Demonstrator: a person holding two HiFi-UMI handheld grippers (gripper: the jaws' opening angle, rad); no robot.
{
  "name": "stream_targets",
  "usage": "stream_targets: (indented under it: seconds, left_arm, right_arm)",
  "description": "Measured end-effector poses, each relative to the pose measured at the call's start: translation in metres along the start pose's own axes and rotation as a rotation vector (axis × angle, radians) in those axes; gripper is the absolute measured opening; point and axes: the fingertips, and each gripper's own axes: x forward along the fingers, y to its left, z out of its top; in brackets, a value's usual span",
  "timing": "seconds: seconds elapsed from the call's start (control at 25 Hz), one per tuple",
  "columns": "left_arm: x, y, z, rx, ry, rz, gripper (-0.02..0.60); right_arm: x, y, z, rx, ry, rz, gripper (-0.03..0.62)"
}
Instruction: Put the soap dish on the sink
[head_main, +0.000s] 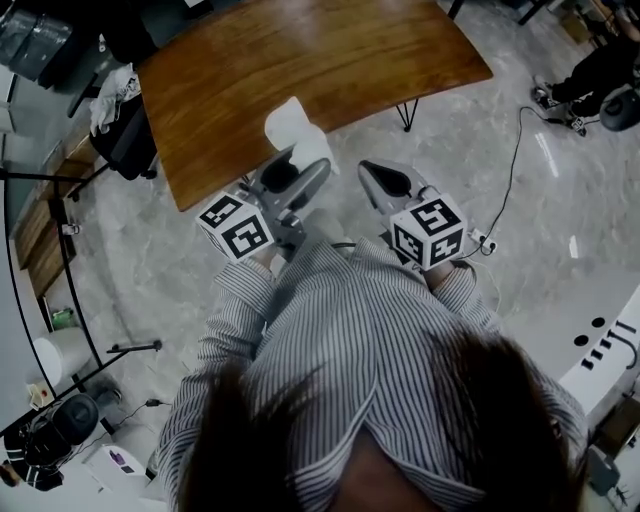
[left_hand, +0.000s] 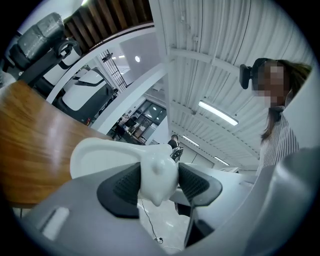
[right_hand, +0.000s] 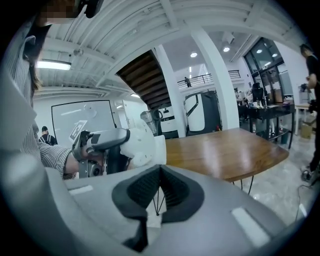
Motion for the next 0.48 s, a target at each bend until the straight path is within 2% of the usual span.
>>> stream_targets:
  seconds: [0.48]
  left_arm:
    - [0.061, 0.073, 0.033, -0.024, 0.008, -0.013, 0.238]
  right_arm:
    - [0.051, -0.074, 0.025, 0.048, -0.011, -0.066, 0.002]
